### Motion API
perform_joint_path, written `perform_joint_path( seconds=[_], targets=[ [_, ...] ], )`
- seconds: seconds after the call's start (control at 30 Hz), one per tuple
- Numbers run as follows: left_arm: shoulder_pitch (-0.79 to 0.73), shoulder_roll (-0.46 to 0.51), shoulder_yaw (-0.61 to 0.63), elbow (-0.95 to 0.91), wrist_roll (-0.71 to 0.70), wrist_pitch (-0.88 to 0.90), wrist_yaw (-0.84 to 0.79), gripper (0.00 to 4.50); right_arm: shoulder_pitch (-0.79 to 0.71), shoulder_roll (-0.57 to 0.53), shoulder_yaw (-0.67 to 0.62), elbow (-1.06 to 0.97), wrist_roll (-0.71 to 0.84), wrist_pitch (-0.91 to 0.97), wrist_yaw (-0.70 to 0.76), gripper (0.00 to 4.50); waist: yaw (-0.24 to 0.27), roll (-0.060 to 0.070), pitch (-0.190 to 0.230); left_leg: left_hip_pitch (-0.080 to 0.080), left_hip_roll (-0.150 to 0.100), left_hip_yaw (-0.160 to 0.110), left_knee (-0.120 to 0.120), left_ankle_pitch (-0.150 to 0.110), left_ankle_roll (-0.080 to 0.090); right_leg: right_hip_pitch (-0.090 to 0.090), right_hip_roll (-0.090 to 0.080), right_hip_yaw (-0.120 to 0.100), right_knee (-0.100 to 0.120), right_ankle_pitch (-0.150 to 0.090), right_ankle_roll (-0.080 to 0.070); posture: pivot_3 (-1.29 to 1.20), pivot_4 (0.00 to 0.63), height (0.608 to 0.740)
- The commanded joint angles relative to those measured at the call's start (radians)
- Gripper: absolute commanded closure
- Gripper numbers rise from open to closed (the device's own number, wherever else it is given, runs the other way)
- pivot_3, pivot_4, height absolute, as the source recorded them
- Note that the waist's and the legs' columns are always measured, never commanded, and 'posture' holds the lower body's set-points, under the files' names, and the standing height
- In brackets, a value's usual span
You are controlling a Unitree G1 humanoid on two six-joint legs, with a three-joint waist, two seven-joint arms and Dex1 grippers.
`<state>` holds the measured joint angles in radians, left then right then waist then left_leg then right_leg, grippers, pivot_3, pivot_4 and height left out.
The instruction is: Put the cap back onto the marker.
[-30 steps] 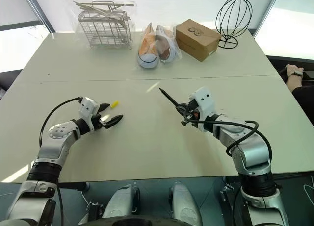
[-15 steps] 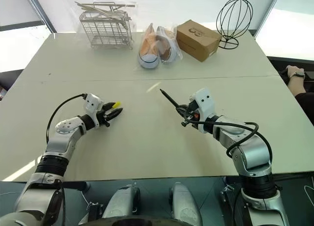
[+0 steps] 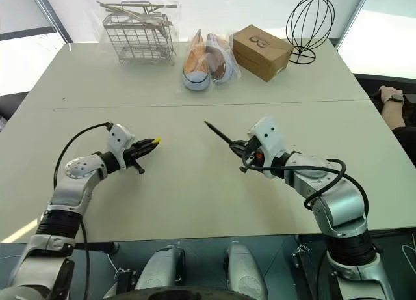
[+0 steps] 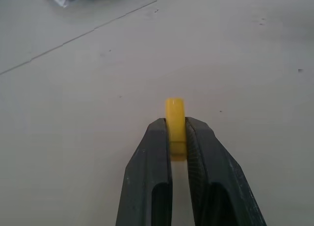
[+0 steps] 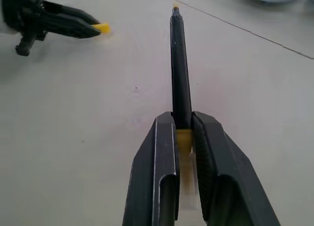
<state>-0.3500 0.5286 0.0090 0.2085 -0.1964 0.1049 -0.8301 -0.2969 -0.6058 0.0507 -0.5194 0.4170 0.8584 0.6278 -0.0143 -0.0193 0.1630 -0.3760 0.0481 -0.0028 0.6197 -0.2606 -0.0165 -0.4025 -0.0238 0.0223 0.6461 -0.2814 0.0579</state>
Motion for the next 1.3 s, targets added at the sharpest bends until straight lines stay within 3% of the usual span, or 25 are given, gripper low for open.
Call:
perform_joint_path(
  seconds=[0.03,0.13,0.37,0.67,1.3],
  targets=[
    [0.01,0.046,-0.027,-0.09,0.006,-0.08,-0.084,4.45,-0.02,-0.065,0.054,-0.074,-0.021,-0.087,0.084,4.46,0.0,0.0,0.0,0.0,0.0,0.0,0.0,0.0,0.0,0.0,0.0,0.0,0.0,0.0,0.0,0.0,0.15,0.74],
    [0.023,0.066,-0.052,-0.086,0.041,-0.224,-0.123,4.45,-0.005,-0.126,0.137,-0.09,-0.094,-0.196,0.141,4.46,0.001,0.0,0.0,0.0,0.0,0.0,-0.001,0.0,0.0,0.0,-0.001,0.0,-0.001,-0.001,-0.002,0.0,0.15,0.74],
    [0.076,0.056,-0.093,-0.027,0.121,-0.513,-0.114,4.45,0.03,-0.137,0.233,0.0,-0.27,-0.429,0.139,4.46,0.001,0.0,0.0,0.0,0.0,0.002,-0.001,0.0,0.0,0.0,-0.001,0.0,-0.002,-0.001,-0.002,0.0,0.15,0.74],
    [0.07,0.029,-0.08,0.12,0.137,-0.829,-0.043,4.45,0.064,-0.115,0.224,0.124,-0.379,-0.62,0.133,4.46,0.004,0.0,0.0,0.0,0.0,0.003,-0.001,0.0,0.0,0.0,-0.001,0.0,-0.001,0.0,0.0,0.0,0.15,0.74],
    [0.038,0.037,-0.135,0.202,0.151,-0.94,-0.04,4.45,0.072,-0.078,0.223,0.138,-0.43,-0.675,0.148,4.46,0.003,0.0,0.0,0.001,0.0,0.004,0.0,0.0,0.0,0.0,0.0,0.0,0.0,0.0,0.0,0.0,0.15,0.74]
  ],
)
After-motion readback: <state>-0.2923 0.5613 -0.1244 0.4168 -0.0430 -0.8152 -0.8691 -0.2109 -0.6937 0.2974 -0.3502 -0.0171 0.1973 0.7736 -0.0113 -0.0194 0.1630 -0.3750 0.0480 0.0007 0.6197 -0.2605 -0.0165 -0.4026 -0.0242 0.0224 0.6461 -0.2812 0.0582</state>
